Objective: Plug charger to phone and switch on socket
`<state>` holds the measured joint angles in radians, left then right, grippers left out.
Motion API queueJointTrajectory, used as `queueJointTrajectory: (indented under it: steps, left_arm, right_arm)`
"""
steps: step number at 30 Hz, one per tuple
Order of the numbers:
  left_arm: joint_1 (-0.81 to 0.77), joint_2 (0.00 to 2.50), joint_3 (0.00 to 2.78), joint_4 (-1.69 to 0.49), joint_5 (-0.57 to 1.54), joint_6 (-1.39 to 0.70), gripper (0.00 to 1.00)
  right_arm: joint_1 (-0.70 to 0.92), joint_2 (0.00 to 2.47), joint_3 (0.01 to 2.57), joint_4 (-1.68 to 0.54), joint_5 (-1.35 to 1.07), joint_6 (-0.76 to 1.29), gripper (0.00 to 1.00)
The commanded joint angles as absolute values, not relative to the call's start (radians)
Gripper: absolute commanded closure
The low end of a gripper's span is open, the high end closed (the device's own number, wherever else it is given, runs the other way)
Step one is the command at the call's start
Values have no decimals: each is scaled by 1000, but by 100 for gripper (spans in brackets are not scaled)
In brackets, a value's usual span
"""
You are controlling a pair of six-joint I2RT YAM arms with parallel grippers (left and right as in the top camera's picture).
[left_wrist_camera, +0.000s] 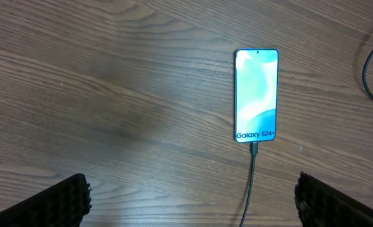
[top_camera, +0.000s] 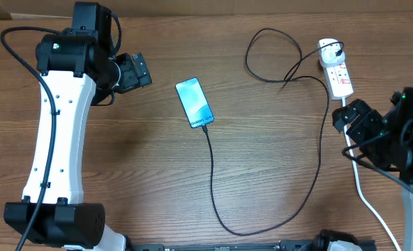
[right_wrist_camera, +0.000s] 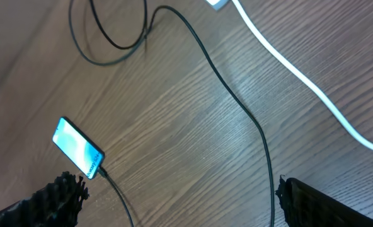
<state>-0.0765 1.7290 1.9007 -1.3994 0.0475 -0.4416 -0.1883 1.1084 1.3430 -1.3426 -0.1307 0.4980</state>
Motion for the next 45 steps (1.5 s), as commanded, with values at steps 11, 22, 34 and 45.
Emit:
queueJointTrajectory:
  steps: [11,22,34,45]
  left_arm:
    - [-72,1733,1899,-1401,37,-441,0]
    - [-72,1733,1899,-1401,37,-441,0]
    - [-72,1733,1899,-1401,37,-441,0]
    - [-72,1733,1899,-1401,37,-441,0]
  right_arm:
    - [-165,1110,1324,-1297,-153,391,0]
    - [91,813,1023,-806,-152,81,0]
    - [83,487,684,-442,-152,70,0]
    - [83,240,393,-217,-161,73,0]
